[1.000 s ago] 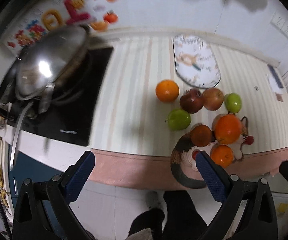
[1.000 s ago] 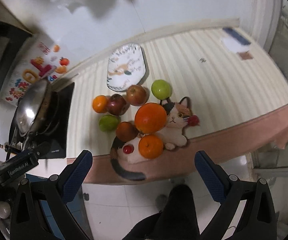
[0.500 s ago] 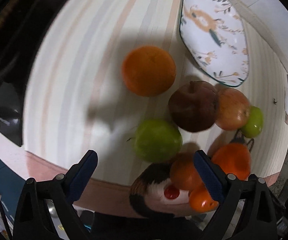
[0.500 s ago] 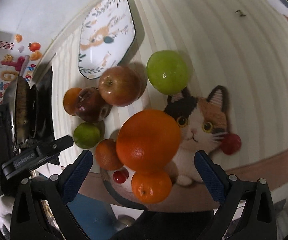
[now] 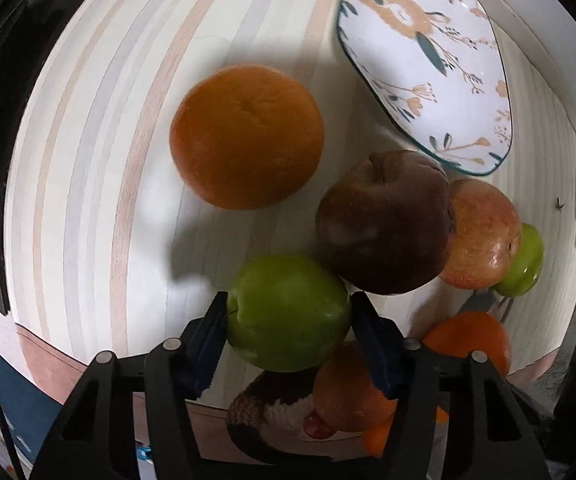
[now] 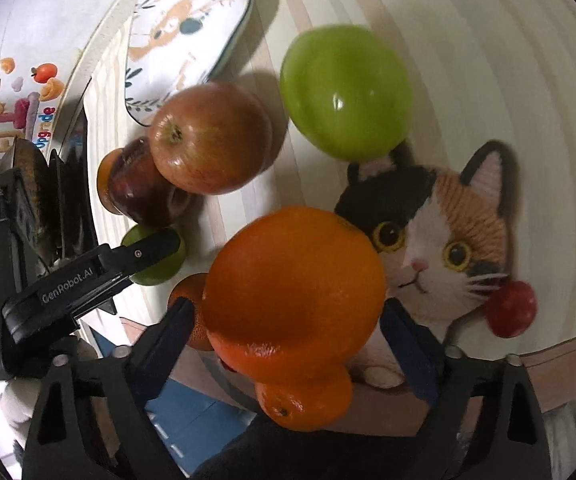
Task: Organize fruits
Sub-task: 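Grasp the green apple with the left tool while the right tool grasps the large orange, then carry the green apple and orange onto the floral plate and open both tools, then move both tools back to the fruit cluster and grasp an orange with the left tool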
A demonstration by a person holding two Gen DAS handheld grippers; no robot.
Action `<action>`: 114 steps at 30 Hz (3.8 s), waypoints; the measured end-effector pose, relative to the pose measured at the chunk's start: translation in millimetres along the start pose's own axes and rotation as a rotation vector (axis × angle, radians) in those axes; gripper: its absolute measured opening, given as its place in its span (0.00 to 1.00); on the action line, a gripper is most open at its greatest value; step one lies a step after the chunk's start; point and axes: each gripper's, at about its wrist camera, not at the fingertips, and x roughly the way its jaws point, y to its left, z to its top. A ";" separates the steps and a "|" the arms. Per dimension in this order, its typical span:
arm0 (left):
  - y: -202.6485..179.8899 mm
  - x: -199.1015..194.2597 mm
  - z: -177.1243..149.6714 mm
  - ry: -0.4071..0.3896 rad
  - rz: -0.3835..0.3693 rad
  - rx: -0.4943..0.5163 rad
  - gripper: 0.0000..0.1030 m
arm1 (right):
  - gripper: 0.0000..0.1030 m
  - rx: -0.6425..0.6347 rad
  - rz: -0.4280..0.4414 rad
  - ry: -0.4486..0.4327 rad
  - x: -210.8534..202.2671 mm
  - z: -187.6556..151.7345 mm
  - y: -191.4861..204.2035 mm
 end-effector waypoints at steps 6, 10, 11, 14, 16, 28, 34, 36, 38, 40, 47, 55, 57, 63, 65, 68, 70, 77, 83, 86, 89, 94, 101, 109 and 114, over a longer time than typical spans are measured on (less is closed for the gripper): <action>-3.9 -13.6 -13.6 -0.043 0.071 0.073 0.56 | 0.82 -0.025 -0.035 -0.018 2.5 2.0 9.1; 1.0 -15.1 -32.7 -0.038 0.080 0.086 0.56 | 0.83 -0.036 -0.056 -0.016 3.8 4.0 16.0; 2.8 -13.7 -34.2 -0.036 0.083 0.086 0.56 | 0.83 -0.033 -0.057 -0.017 4.2 4.3 16.4; 8.7 -17.4 -39.0 -0.034 0.079 0.092 0.56 | 0.84 0.006 -0.031 -0.025 3.0 7.2 12.8; 8.7 -18.6 -39.9 -0.036 0.080 0.100 0.56 | 0.84 0.016 -0.021 -0.028 2.2 7.4 7.5; -15.4 -33.3 -37.9 -0.087 0.071 0.132 0.56 | 0.81 -0.039 -0.066 -0.117 -13.0 -5.3 13.4; -14.7 -83.8 -43.4 -0.134 0.013 0.145 0.56 | 0.81 -0.085 -0.013 -0.136 -47.5 -15.9 22.3; -22.2 -108.2 -36.6 -0.165 -0.020 0.156 0.56 | 0.81 -0.102 0.015 -0.157 -65.4 -15.3 29.1; -24.7 -125.1 -27.5 -0.194 -0.055 0.167 0.56 | 0.81 -0.118 0.046 -0.188 -86.5 -7.3 38.5; -34.7 -147.3 -0.6 -0.227 -0.090 0.179 0.56 | 0.81 -0.138 0.075 -0.230 -106.8 12.2 49.5; -68.6 -147.9 116.4 -0.271 -0.089 0.203 0.56 | 0.81 -0.264 -0.014 -0.324 -124.1 125.9 91.3; -78.2 -88.6 225.6 -0.119 -0.094 0.164 0.56 | 0.81 -0.371 -0.170 -0.212 -77.0 231.9 125.4; -79.9 -80.4 235.5 -0.097 -0.089 0.160 0.56 | 0.81 -0.380 -0.189 -0.195 -65.4 246.4 130.2; -75.0 -58.6 250.9 -0.040 -0.080 0.128 0.56 | 0.81 -0.381 -0.182 -0.143 -49.4 273.2 128.0; -76.9 -53.8 251.5 -0.030 -0.076 0.127 0.56 | 0.81 -0.382 -0.193 -0.132 -45.6 278.7 127.0; -78.3 -46.7 253.0 -0.016 -0.068 0.114 0.56 | 0.81 -0.395 -0.206 -0.109 -37.2 285.5 130.5; -79.7 -43.5 253.2 -0.010 -0.056 0.109 0.56 | 0.82 -0.400 -0.212 -0.100 -36.4 286.9 129.8; -86.0 -49.0 250.7 -0.055 -0.009 0.120 0.70 | 0.94 -0.343 -0.204 -0.123 -39.9 292.1 134.4; -86.8 -71.6 237.6 -0.110 0.013 0.142 0.84 | 0.94 -0.314 -0.269 -0.161 -65.8 277.2 130.3; -84.6 -82.9 217.5 -0.141 0.038 0.145 0.84 | 0.94 -0.305 -0.309 -0.196 -80.9 260.2 130.8; -77.4 -99.4 190.7 -0.198 0.060 0.137 0.84 | 0.94 -0.308 -0.362 -0.238 -93.4 238.3 133.9; -67.3 -130.5 139.4 -0.312 0.123 0.156 0.84 | 0.94 -0.315 -0.390 -0.289 -105.8 193.2 138.1; -41.1 -161.1 90.3 -0.398 0.153 0.162 0.84 | 0.94 -0.320 -0.405 -0.378 -119.0 127.6 143.4; -34.4 -191.5 24.9 -0.480 0.145 0.191 0.84 | 0.94 -0.331 -0.377 -0.485 -154.6 53.1 152.2; -39.2 -212.7 -14.3 -0.542 0.129 0.205 0.84 | 0.94 -0.350 -0.356 -0.545 -175.3 13.8 161.3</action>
